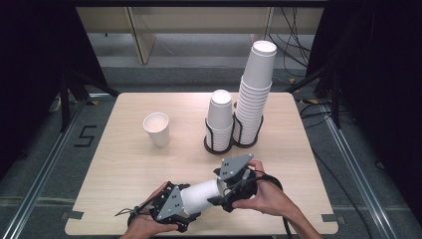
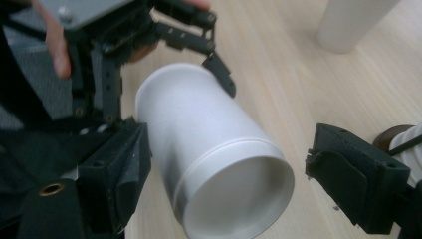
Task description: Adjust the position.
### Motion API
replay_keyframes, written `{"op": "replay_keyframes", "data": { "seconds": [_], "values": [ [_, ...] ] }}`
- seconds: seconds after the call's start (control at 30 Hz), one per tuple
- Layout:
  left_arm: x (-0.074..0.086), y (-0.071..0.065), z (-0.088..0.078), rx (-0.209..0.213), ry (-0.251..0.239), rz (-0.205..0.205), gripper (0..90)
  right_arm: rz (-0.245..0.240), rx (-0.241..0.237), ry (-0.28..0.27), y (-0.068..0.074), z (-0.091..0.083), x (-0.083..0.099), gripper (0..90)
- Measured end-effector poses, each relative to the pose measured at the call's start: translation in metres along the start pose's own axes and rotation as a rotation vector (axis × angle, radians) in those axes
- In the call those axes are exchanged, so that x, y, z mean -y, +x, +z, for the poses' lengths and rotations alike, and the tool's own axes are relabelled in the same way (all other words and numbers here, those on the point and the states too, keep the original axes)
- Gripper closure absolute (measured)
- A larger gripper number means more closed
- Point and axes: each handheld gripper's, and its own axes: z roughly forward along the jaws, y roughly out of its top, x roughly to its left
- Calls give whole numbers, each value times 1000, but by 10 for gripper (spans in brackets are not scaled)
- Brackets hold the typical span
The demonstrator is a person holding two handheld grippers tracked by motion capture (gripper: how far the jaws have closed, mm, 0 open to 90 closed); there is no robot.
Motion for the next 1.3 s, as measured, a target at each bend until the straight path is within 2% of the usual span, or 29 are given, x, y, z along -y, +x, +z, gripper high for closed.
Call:
{"op": "replay_keyframes", "data": {
  "seconds": [0.03,0.07,0.13,0.17,0.2,0.23,0.27,0.3,0.4,0.57,0.6,0.63,0.67,0.7,0.77,0.8,0.9,0.93,0.97,1.0,1.07,1.1,1.17,1.2,1.23,1.27,1.3],
  "values": [
    [-1,0,0,3,11,11,128,0,0,0,0,0,0,182],
    [-2,0,-1,16,27,16,128,-31,0,38,4,3,0,188],
    [-3,1,-1,18,50,45,128,-44,-1,52,6,5,0,190],
    [-3,0,-1,23,53,44,128,-80,2,83,9,7,-1,198],
    [-4,0,-2,28,66,65,128,-80,2,83,9,7,-1,198],
    [-6,1,-3,28,93,99,128,-103,-1,109,12,10,-1,198],
    [-6,-1,-3,30,84,85,128,-111,-3,121,13,11,-1,198],
    [-7,-1,-3,39,99,100,128,-111,-3,121,13,11,-1,198],
    [-9,-3,-4,49,100,114,128,-161,-8,168,16,17,0,196],
    [-10,-4,-5,59,116,145,129,-190,-14,261,21,27,3,201],
    [-11,-4,-6,60,124,153,128,-230,-4,275,20,29,3,199],
    [-10,-5,-5,58,112,150,128,-236,2,300,22,31,4,187],
    [-11,-5,-5,64,122,152,128,-236,2,300,22,31,4,187],
    [-11,-5,-5,67,123,158,128,-259,-5,299,22,33,3,191],
    [-11,-5,-6,71,129,174,128,-250,0,323,23,34,5,218],
    [-10,-6,-5,74,119,168,129,-264,-4,338,23,35,6,229],
    [-10,-6,-6,83,128,182,130,-254,-6,351,24,35,7,239],
    [-10,-6,-6,81,125,184,130,-265,-12,356,24,35,8,245],
    [-10,-5,-6,81,117,181,129,-287,-13,348,23,36,8,247],
    [-9,-5,-6,79,102,179,122,-276,-11,351,24,35,8,247],
    [-7,-4,-6,81,63,157,99,-291,-14,336,21,33,8,247],
    [-7,-3,-6,85,42,159,88,-308,-23,324,20,32,8,246],
    [-5,-1,-6,77,-9,134,77,-306,-24,302,18,27,8,245],
    [-4,1,-8,72,-35,106,64,-258,-30,273,17,23,8,248],
    [-3,2,-8,73,-87,65,58,-239,-48,242,15,21,8,249],
    [-2,3,-9,75,-141,35,53,-234,-76,209,13,20,8,249],
    [-2,5,-10,73,-174,18,53,-234,-76,209,13,20,8,249]
  ]
}}
